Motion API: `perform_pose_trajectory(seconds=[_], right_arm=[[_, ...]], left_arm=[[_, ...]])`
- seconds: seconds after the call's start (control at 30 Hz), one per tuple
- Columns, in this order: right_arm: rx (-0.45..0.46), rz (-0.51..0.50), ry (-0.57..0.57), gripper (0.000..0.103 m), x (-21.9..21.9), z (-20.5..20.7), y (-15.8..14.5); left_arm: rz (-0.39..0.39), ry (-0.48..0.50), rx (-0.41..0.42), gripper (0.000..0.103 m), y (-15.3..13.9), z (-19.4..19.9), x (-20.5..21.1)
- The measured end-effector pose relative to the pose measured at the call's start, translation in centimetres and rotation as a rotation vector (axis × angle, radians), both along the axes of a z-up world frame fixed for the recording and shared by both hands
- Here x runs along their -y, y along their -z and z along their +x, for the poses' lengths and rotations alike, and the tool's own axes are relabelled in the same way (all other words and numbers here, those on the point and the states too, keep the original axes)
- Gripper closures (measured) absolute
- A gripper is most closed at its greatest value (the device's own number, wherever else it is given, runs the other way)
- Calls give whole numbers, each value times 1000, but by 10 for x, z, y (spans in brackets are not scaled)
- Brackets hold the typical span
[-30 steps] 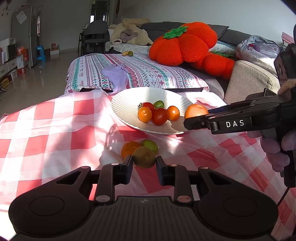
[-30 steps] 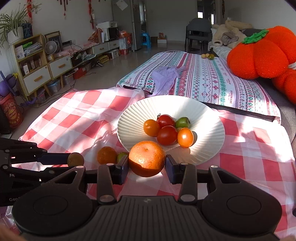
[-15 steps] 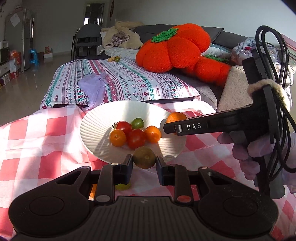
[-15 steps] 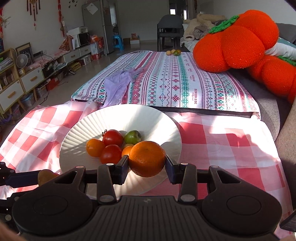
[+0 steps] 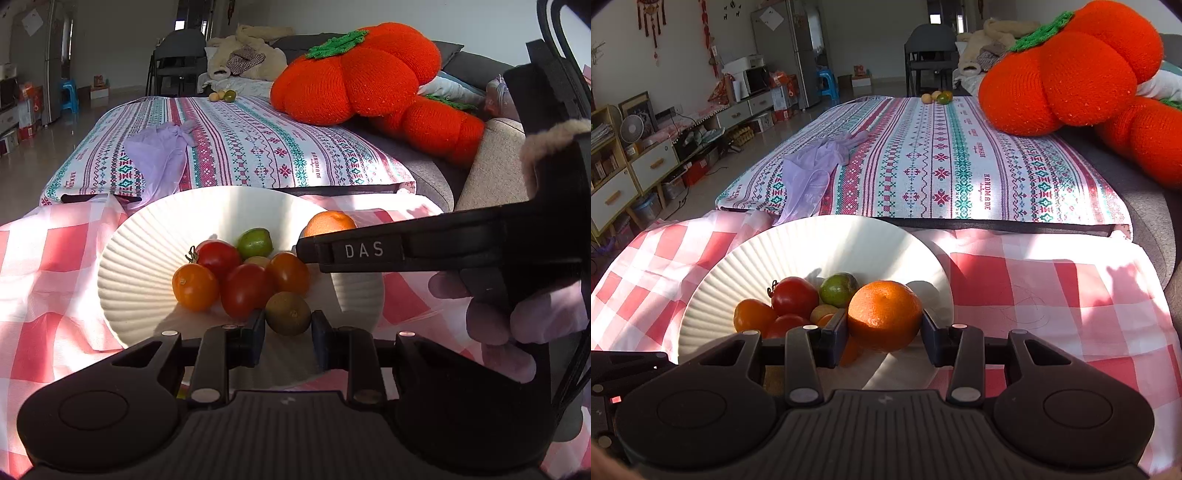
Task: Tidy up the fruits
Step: 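Carry the brownish fruit and large orange onto the plate and open both tools, then withdraw both tools from the plate toward the last orange and lime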
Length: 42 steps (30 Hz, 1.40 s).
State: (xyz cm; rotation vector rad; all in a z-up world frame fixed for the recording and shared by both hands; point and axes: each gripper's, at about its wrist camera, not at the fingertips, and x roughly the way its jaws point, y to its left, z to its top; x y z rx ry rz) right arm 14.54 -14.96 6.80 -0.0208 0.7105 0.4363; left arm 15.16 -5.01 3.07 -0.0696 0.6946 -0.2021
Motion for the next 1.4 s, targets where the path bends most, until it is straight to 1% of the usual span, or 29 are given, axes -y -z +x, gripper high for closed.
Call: perform_pose_trajectory(seconds=[0.13, 0.23, 0.33, 0.4, 0.47, 0.6, 0.67, 0.7, 0.8, 0.9, 0.97, 1.1, 1.3, 1.4], right_arm=[[-5, 22, -4, 63, 2, 3, 0], [-5, 49, -5, 63, 5, 4, -2], [-1, 66, 6, 58, 9, 3, -7], [-2, 78, 14, 56, 12, 1, -10], [-1, 80, 23, 51, 15, -2, -14], [-1, 72, 40, 46, 20, -10, -18], [-3, 61, 47, 41, 21, -16, -20], [-3, 51, 52, 40, 21, -19, -21], [-2, 29, 58, 39, 20, -26, -24], [-3, 20, 63, 36, 18, -32, -26], [-3, 11, 61, 31, 14, -37, -27], [0, -21, 42, 28, 6, -49, -28], [-7, -36, 23, 22, -2, -64, -28], [-7, -40, 6, 16, -5, -72, -26]], left_arm=[[-16, 17, 4, 68, 1, 2, 0], [-25, 21, 10, 65, 1, 0, 0], [-29, 29, 11, 60, -1, -4, -1], [-22, 37, 14, 54, -4, -9, -3], [-12, 41, 18, 50, -8, -15, -5], [-2, 36, 35, 35, -18, -31, -13], [-3, 33, 37, 32, -21, -38, -18], [0, 31, 37, 30, -23, -42, -21], [16, 20, 38, 29, -28, -50, -30], [25, 5, 28, 21, -31, -57, -39], [37, -1, 32, 15, -33, -63, -45], [58, -6, 25, 11, -35, -74, -56], [74, -10, 15, 2, -31, -88, -68], [80, -28, -3, 0, -26, -91, -72]])
